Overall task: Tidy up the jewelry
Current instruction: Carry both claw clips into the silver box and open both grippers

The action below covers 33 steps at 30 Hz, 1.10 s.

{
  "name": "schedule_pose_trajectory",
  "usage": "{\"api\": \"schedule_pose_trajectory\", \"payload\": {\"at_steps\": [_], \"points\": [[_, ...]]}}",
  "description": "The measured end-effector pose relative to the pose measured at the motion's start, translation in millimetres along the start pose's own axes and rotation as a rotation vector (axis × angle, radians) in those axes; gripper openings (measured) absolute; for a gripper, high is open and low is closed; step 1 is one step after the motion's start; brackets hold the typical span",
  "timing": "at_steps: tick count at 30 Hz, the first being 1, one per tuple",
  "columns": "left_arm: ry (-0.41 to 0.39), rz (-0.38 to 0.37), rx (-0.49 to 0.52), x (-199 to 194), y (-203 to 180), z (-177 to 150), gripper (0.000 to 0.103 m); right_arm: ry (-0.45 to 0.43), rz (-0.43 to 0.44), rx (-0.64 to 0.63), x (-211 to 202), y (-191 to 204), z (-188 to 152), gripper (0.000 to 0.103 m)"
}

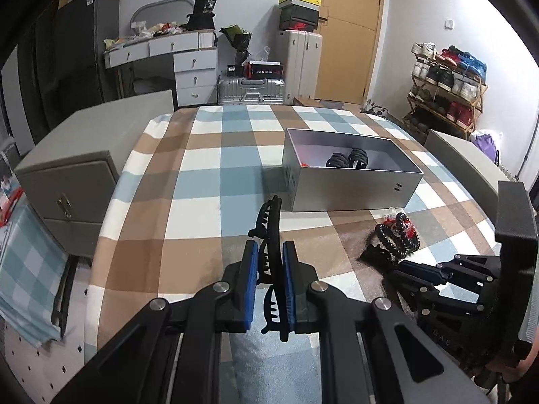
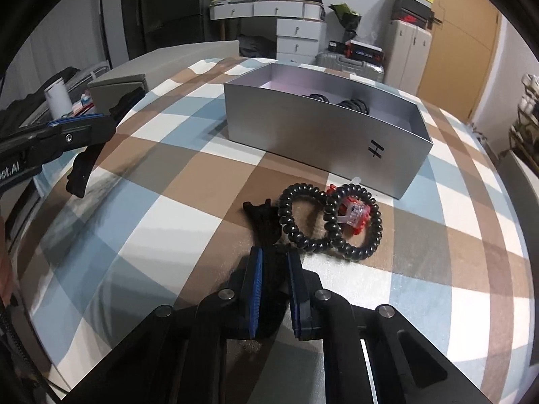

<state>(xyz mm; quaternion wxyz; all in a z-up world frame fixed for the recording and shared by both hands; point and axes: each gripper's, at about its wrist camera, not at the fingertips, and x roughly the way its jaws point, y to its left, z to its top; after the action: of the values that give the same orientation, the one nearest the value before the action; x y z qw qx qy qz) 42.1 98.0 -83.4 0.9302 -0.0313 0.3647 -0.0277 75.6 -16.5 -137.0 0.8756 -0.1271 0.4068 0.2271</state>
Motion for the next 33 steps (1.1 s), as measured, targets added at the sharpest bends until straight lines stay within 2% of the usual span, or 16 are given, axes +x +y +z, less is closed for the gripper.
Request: {"api": "schedule_pose_trajectory", "payload": {"at_steps": [4,8,12,17,22,28,33], "points": [[-0.001,-0.008,-0.006,-2.4,0.4,-0.1,0.01,-0.043,0.07,0.008,-16.3,0.2,-3.9,0.013],[-0.002,-0.023,-0.021,-4.1,0.1,2.7,0.01,-0.085,0.056,-0.052,-32.1,10.5,-4.3,0.013],[0.003,-0.036,-0.03,-3.6,-1.6,7.9,0.01,-0.147,0.089,-0.046,-48.9,9.7,0.4,0.013],[0.016,-0.058,-0.028,3.0,-4.1,23.1,0.01,-0.231,0.107,-0.009,-69.5,-10.6,13.7,0.013],[0.022,-0.161,-0.06,11.5,-9.4,46.7,0.01,-0.273,0.093,0.026,-72.9,-39.6,31.9,0.013],[0.01,-0.205,-0.043,22.0,-26.1,71.1,0.01,-0.31,0.094,0.049,-68.2,-72.3,56.5,0.013],[0.021,-0.217,-0.049,41.3,-34.9,89.1,0.01,-0.329,0.099,0.016,-58.2,-82.6,77.4,0.013]]}}
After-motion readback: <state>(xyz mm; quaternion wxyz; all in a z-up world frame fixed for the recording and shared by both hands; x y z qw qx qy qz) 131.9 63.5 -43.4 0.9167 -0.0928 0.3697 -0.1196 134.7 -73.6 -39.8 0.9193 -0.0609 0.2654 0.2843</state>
